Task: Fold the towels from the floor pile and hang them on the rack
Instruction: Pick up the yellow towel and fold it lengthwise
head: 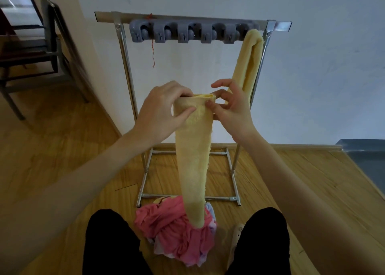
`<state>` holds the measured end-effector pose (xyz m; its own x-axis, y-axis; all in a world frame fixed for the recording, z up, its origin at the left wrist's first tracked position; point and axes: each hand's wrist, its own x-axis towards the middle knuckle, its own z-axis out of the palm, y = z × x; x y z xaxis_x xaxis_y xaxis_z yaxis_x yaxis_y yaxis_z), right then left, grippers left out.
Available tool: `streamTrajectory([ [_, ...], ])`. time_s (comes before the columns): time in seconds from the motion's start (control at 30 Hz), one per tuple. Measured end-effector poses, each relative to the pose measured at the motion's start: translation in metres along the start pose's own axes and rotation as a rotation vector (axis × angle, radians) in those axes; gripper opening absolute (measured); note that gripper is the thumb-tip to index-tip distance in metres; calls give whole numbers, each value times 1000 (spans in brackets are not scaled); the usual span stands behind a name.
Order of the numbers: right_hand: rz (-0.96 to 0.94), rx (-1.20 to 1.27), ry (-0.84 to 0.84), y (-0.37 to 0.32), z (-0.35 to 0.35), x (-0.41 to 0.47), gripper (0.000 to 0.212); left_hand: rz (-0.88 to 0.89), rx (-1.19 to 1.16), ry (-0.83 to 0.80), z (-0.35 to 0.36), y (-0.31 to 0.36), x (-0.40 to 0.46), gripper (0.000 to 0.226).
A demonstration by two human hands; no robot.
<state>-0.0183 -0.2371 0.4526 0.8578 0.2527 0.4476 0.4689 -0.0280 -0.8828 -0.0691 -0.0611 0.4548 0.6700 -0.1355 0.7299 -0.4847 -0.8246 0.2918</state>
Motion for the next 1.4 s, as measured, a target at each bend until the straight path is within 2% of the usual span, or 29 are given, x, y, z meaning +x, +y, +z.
streamTrajectory([
  [0.1, 114, 72, 10, 5, 9, -4, 27, -220, -148, 105, 15, -9, -40, 75],
  [0.17, 193, 148, 11, 8, 13, -7, 28, -452, -315, 29, 33, -14, -70, 84],
  [0.23, 238, 203, 16, 11, 15, -9, 28, -690, -484, -102, 56, -23, -98, 70],
  [0.33, 286, 300, 24, 10, 15, -11, 27, -902, -670, -220, 89, -33, -126, 41],
  [0.47, 329, 461, 85, 3, 8, -7, 26, -1099, -688, -383, 120, -38, -140, 40],
  [0.53, 341, 563, 178, -2, -2, -1, 27, -1081, -707, -451, 128, -43, -145, 38],
  [0.6, 389, 632, 354, -3, -16, 3, 32, -1064, -707, -497, 134, -46, -148, 33],
  [0.7, 488, 520, 657, 17, -35, -4, 30, -1126, -707, -466, 137, -50, -145, 30],
  [0.8, 641, 349, 779, 65, -44, -31, 41, -1113, -620, -470, 129, -63, -138, 35],
  [0.9, 893, 178, 681, 115, -45, -66, 47, -1009, -646, -528, 112, -67, -116, 28],
  [1.0, 1059, 74, 452, 147, -35, -95, 44, -792, -598, -679, 90, -61, -80, 27],
  [1.07, 1077, -87, 214, 161, -30, -106, 43, -656, -536, -829, 77, -57, -56, 28],
  [1.17, 1010, -480, -115, 167, -29, -108, 36, -501, -460, -1040, 58, -48, -25, 25],
  [1.2, 947, -594, -159, 167, -29, -106, 37, -467, -450, -1083, 53, -44, -16, 23],
  [1.23, 864, -638, -133, 162, -28, -102, 35, -441, -446, -1116, 49, -39, -8, 20],
  [1.27, 760, -576, -50, 157, -26, -97, 31, -425, -443, -1141, 46, -35, -2, 17],
  [1.33, 594, -194, 112, 139, -21, -86, 21, -386, -436, -1187, 44, -28, 7, 10],
  [1.4, 551, 235, 50, 120, -18, -76, 23, -352, -432, -1217, 44, -25, 11, 6],
])
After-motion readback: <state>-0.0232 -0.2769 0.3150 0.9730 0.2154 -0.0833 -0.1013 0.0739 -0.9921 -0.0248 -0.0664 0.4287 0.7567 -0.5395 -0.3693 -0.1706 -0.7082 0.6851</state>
